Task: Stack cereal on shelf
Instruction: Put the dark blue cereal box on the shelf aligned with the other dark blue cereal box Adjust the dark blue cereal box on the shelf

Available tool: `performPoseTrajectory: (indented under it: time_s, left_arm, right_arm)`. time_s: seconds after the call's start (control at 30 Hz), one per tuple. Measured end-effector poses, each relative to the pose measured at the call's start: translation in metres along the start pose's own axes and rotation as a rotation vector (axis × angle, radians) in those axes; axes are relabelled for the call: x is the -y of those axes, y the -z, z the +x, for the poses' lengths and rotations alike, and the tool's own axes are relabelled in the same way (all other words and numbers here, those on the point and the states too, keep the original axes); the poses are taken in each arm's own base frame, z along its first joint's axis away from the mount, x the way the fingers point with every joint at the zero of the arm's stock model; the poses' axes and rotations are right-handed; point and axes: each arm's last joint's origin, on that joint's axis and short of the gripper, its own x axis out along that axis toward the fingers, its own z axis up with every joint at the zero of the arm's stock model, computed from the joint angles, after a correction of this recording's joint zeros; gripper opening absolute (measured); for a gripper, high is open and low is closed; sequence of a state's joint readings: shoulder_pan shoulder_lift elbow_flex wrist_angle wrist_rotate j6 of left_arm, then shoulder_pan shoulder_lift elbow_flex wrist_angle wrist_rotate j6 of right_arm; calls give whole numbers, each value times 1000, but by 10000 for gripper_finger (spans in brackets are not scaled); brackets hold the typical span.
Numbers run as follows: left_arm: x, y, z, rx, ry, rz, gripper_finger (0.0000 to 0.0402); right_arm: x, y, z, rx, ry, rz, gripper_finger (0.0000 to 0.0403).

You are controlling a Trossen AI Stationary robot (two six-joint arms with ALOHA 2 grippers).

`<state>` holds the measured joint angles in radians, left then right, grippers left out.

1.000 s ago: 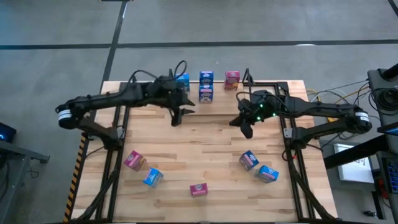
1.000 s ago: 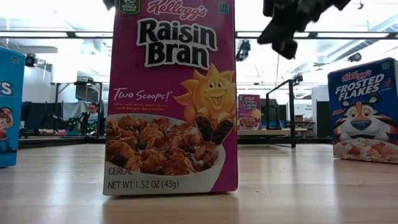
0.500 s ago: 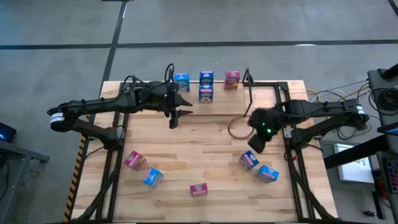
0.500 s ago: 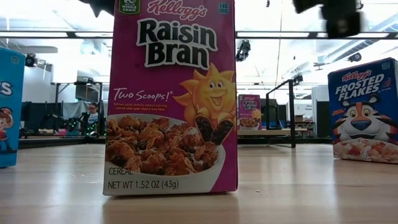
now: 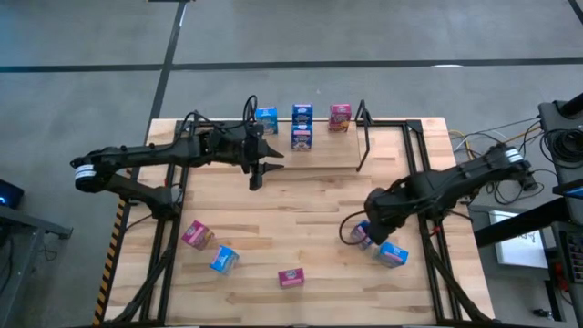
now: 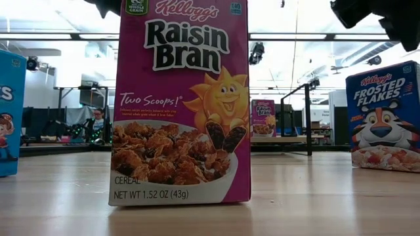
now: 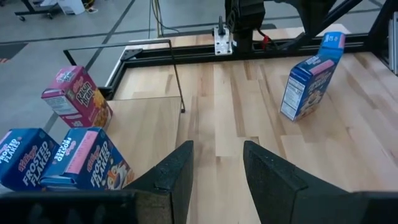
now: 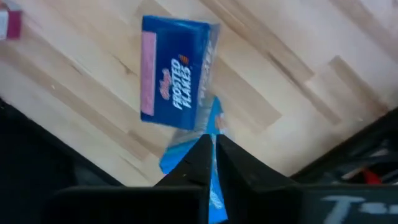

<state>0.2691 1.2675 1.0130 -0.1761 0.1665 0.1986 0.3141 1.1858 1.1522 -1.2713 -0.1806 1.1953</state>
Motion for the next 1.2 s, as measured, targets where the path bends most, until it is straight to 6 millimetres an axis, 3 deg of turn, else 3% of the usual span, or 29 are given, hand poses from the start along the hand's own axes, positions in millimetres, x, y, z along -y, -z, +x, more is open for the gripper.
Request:
performPoseTrajectory:
  time_s: [0.17,0.4,0.53,0.73,1.2]
  left_arm:
    - [0,0,0,-1,0,5,123]
    - [0,0,0,3,0,37,123]
    - [0,-1,0,8,-1,52,123]
    - [0,-2,0,25,-6,72,123]
    - [0,-2,0,24,-6,93,123]
  right_arm:
    - [-9,-5,5,21,-31,8,61]
    - [-18,-14,16,25,-30,19,169]
    - [-22,-22,24,21,-15,-15,210]
    - [-22,-36,33,7,21,38,222]
    - [-29,-40,36,39,-15,-54,223]
